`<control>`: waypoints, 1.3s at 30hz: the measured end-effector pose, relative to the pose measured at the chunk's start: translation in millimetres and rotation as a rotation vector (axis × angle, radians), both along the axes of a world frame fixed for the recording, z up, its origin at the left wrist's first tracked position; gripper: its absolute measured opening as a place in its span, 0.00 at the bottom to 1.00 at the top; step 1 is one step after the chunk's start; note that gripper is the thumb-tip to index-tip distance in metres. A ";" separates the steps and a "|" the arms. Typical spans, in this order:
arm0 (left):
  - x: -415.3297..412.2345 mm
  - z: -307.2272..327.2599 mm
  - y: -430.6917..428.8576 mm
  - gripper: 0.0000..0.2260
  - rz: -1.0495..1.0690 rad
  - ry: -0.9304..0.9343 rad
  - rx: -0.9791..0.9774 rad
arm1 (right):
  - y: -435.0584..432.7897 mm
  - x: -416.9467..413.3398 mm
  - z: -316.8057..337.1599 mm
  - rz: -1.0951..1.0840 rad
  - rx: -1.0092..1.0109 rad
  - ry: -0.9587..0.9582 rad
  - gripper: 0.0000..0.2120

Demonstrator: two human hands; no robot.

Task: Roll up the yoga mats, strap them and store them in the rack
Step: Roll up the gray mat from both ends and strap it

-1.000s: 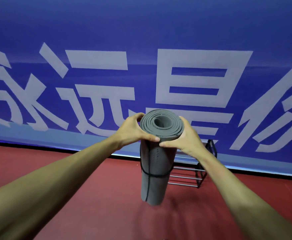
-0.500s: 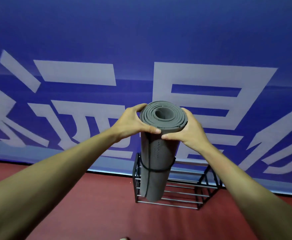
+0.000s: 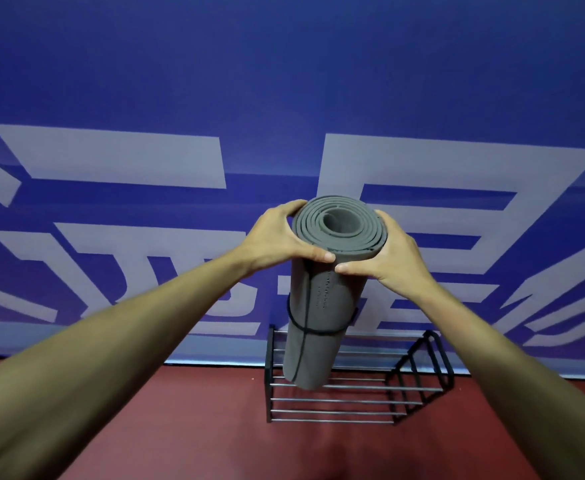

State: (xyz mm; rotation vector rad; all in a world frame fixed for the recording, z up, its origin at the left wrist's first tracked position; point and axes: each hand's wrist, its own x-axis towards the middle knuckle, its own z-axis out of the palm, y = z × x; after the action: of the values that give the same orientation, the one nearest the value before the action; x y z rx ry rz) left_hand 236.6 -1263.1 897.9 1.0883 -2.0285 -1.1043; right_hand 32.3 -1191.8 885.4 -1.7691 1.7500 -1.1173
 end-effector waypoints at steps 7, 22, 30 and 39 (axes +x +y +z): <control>-5.0 -14.9 -19.4 0.40 0.028 -0.046 0.000 | -31.5 -7.4 -20.8 0.050 0.059 -0.002 0.45; -7.2 -87.5 -33.7 0.43 0.087 -0.168 0.120 | -56.6 -4.4 -99.1 0.070 0.246 -0.009 0.48; -17.0 -142.4 -42.2 0.43 0.118 -0.235 0.213 | -64.4 -7.8 -155.4 0.067 0.367 -0.043 0.50; -29.3 -154.6 -66.2 0.47 0.117 -0.220 0.231 | -86.8 -25.0 -172.1 0.016 0.359 0.012 0.52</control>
State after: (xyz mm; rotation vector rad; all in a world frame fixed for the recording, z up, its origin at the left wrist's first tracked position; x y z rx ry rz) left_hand 207.3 -1329.3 743.3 1.4834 -2.0061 -1.2265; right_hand 7.3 -1278.6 713.3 -1.5686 1.8059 -0.7295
